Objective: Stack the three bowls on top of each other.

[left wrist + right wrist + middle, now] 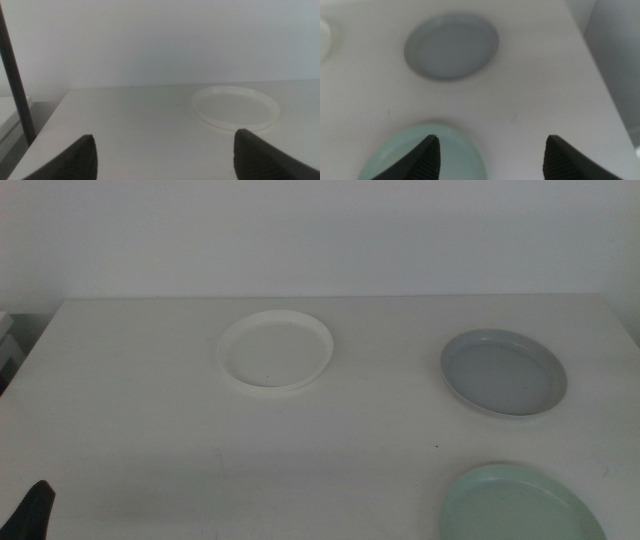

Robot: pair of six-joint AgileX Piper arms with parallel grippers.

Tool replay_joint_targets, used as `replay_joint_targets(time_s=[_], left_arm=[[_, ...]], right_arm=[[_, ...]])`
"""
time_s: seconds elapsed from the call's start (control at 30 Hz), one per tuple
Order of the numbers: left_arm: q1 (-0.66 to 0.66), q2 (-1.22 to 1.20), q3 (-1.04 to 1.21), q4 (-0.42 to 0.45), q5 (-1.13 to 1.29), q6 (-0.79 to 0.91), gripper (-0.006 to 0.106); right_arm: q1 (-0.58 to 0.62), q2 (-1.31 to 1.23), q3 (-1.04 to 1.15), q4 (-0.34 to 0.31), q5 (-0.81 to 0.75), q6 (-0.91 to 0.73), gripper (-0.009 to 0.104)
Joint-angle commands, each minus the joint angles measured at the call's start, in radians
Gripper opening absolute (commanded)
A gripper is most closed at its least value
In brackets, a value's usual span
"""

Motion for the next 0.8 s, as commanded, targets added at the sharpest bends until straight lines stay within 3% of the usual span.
replay_joint_targets(time_s=[0.0, 0.13, 0.27, 0.77], left_arm=[[0.002, -0.014, -0.005, -0.006, -0.077, -0.013, 0.098], [0.002, -0.014, -0.005, -0.006, -0.077, -0.013, 0.098], [0.002, -0.014, -0.005, -0.006, -0.077, -0.013, 0.098], [0.002, -0.014, -0.005, -0.006, -0.077, -0.013, 0.098]], right_arm=[[-0.007, 0.089, -0.104, 0.021, 0.058, -0.043, 0.052], [-0.007, 0.208, -0.168, 0.091, 0.158, -0.154, 0.052], [-0.007, 0.307, -0.165, 0.175, 0.164, -0.247, 0.052], [-0.083, 0.555, -0.089, 0.207, 0.081, -0.274, 0.052]])
